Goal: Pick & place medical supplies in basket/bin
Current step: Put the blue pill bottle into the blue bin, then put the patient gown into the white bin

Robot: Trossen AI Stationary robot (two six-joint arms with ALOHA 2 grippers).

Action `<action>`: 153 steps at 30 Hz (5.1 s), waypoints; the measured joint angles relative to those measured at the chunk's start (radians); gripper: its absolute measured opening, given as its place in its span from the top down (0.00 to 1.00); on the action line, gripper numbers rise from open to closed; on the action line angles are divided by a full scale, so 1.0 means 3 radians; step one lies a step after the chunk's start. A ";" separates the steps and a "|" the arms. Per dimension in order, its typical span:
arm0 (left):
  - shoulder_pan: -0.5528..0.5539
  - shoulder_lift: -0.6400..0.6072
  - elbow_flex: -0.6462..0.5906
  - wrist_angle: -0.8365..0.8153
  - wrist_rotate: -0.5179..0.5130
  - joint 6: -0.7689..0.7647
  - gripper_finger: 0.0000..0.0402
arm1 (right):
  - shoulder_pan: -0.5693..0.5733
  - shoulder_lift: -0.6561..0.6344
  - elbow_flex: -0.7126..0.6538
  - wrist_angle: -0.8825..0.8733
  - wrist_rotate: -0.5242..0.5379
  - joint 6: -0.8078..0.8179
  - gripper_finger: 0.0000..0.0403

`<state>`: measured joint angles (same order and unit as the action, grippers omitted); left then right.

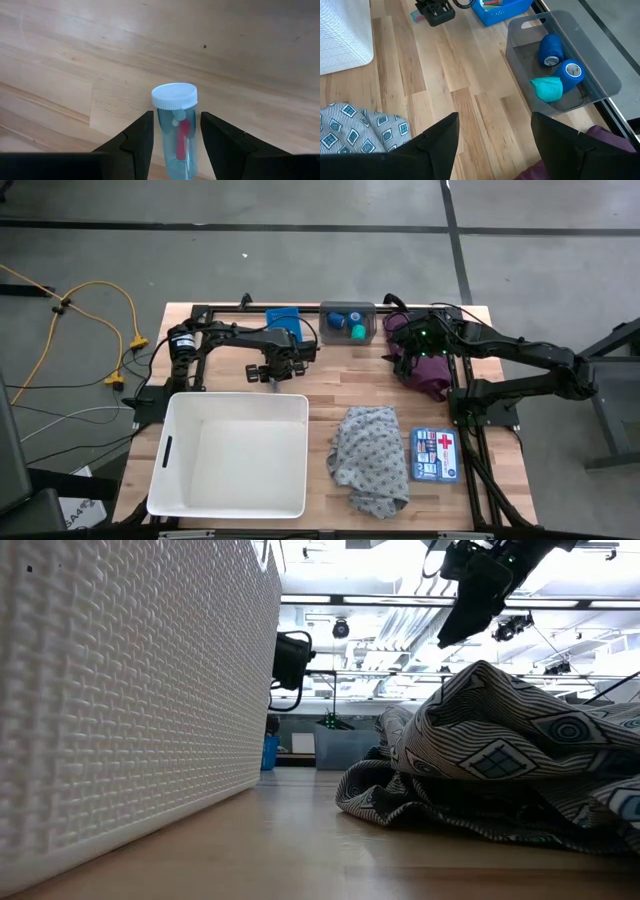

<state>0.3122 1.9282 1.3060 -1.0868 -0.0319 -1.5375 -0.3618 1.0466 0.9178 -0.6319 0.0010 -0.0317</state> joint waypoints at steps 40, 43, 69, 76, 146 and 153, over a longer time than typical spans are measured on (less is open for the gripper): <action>0.0257 -0.0509 0.0009 0.0178 0.0002 0.0192 0.76 | 0.0000 0.0000 0.0000 0.0015 -0.0017 0.0002 0.41; 0.0325 -0.0622 0.0009 0.0247 -0.0134 0.0315 0.76 | -0.0001 -0.0001 0.0000 0.0024 -0.0017 0.0002 0.41; 0.1010 -0.0759 0.0009 0.0982 -0.0178 0.1949 0.76 | -0.0001 -0.0001 0.0000 0.0027 -0.0014 0.0002 0.41; 0.1031 -0.0759 0.0009 0.1059 -0.0515 0.2223 0.76 | 0.0000 0.0000 0.0000 0.0027 -0.0013 0.0002 0.41; 0.1031 -0.0852 -0.0001 0.1046 -0.0528 0.2368 0.66 | 0.0000 -0.0001 0.0001 0.0066 -0.0013 0.0003 0.41; 0.1031 -0.0989 -0.0001 0.1045 -0.0539 0.2421 0.66 | -0.0001 0.0000 0.0000 0.0067 -0.0013 0.0003 0.41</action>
<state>0.6216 1.6314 1.3056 -0.7734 -0.1936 -0.8112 -0.3621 1.0465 0.9178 -0.6117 -0.0029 -0.0307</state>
